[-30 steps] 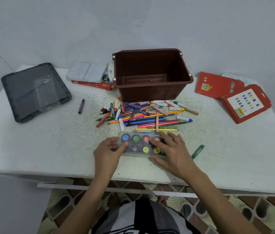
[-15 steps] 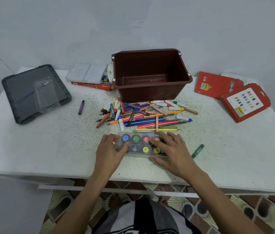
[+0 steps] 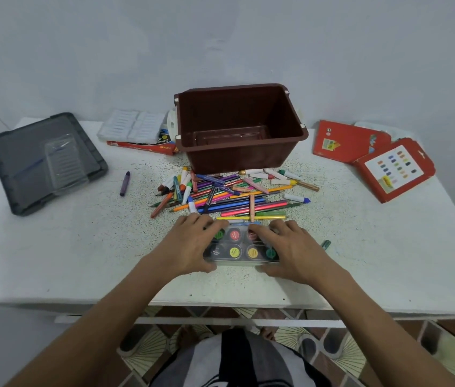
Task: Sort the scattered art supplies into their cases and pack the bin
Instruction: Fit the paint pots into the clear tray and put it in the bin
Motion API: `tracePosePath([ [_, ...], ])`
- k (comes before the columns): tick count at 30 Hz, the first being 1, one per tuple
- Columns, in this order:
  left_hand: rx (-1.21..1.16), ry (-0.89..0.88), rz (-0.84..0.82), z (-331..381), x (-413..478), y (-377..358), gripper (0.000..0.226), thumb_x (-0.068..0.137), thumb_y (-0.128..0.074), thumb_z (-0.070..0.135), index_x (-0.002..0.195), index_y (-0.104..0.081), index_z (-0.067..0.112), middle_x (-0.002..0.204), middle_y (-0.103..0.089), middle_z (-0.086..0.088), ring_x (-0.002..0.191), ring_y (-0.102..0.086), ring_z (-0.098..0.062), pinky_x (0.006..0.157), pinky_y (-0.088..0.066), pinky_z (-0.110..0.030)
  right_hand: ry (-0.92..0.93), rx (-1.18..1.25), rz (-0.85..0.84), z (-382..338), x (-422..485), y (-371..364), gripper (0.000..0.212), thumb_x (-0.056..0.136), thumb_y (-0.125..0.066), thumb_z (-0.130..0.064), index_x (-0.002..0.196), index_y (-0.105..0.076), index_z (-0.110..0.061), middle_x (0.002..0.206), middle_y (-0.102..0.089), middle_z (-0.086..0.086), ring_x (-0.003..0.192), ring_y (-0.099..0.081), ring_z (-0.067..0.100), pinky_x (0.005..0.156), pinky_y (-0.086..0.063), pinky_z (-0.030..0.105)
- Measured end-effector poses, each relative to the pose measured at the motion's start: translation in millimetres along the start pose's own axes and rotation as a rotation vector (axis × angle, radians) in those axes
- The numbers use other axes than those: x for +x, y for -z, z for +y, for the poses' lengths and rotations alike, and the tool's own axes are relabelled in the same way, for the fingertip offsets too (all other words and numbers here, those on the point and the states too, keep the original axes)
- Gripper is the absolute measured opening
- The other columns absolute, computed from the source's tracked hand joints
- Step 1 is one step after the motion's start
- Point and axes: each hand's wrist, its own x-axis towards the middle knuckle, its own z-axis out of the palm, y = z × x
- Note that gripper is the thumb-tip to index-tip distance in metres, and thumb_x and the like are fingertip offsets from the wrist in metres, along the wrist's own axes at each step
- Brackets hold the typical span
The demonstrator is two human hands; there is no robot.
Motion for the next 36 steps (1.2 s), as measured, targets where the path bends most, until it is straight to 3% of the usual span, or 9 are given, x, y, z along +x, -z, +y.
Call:
tracePosePath([
  [8,-0.045,-0.031,-0.043,-4.8,6.5,11.9,0.094,0.074,-0.070,0.059,0.148,-0.018,0.034,0.142,-0.035,0.003,0.128,-0.031,-0.018,0.110,-0.029,-0.037,-0.004,-0.013,-0.013,1.6,4.5,13.2,0.085,0.078,-0.064,-0.067,0.145,-0.018,-0.041,0.137,-0.044,0.000,0.121,-0.043,0.024,0.094,-0.045,0.039],
  [13,-0.065,-0.066,0.004,-12.1,10.1,45.0,0.097,0.073,-0.066,0.065,0.150,-0.020,0.030,0.134,-0.039,0.004,0.120,-0.035,-0.016,0.102,-0.032,-0.033,0.011,0.000,-0.011,9.1,9.2,54.6,0.096,0.071,-0.069,-0.070,0.148,-0.019,-0.042,0.143,-0.042,-0.007,0.125,-0.043,0.020,0.095,-0.045,0.035],
  [18,-0.028,-0.089,0.025,-20.2,23.5,91.6,0.101,0.072,-0.067,0.070,0.151,-0.022,0.027,0.135,-0.042,0.004,0.118,-0.039,-0.013,0.104,-0.037,-0.030,0.030,-0.032,0.006,17.2,21.7,103.8,0.102,0.068,-0.066,-0.077,0.150,-0.017,-0.041,0.137,-0.046,-0.010,0.117,-0.045,0.015,0.089,-0.046,0.030],
  [24,-0.026,-0.064,0.113,-34.3,49.1,142.1,0.103,0.067,-0.073,0.068,0.150,-0.024,0.031,0.126,-0.047,0.006,0.104,-0.038,-0.009,0.088,-0.035,-0.024,0.052,-0.062,0.094,31.7,46.3,158.5,0.102,0.069,-0.069,-0.072,0.152,-0.021,-0.036,0.136,-0.047,-0.010,0.118,-0.045,0.013,0.086,-0.042,0.027],
  [29,-0.041,-0.031,0.199,-49.9,70.7,175.1,0.100,0.070,-0.075,0.062,0.150,-0.025,0.030,0.126,-0.046,0.003,0.108,-0.040,-0.013,0.092,-0.038,-0.029,0.068,-0.040,0.167,46.2,75.9,195.2,0.101,0.070,-0.071,-0.068,0.152,-0.024,-0.034,0.134,-0.048,-0.007,0.115,-0.046,0.014,0.092,-0.045,0.033],
  [36,-0.079,0.069,0.228,-83.2,129.1,194.0,0.101,0.068,-0.080,0.058,0.151,-0.028,0.029,0.140,-0.045,-0.004,0.123,-0.039,-0.022,0.098,-0.036,-0.036,0.040,0.012,0.203,73.0,148.5,215.0,0.101,0.069,-0.079,-0.058,0.151,-0.029,-0.028,0.142,-0.045,-0.002,0.127,-0.040,0.020,0.101,-0.041,0.041],
])
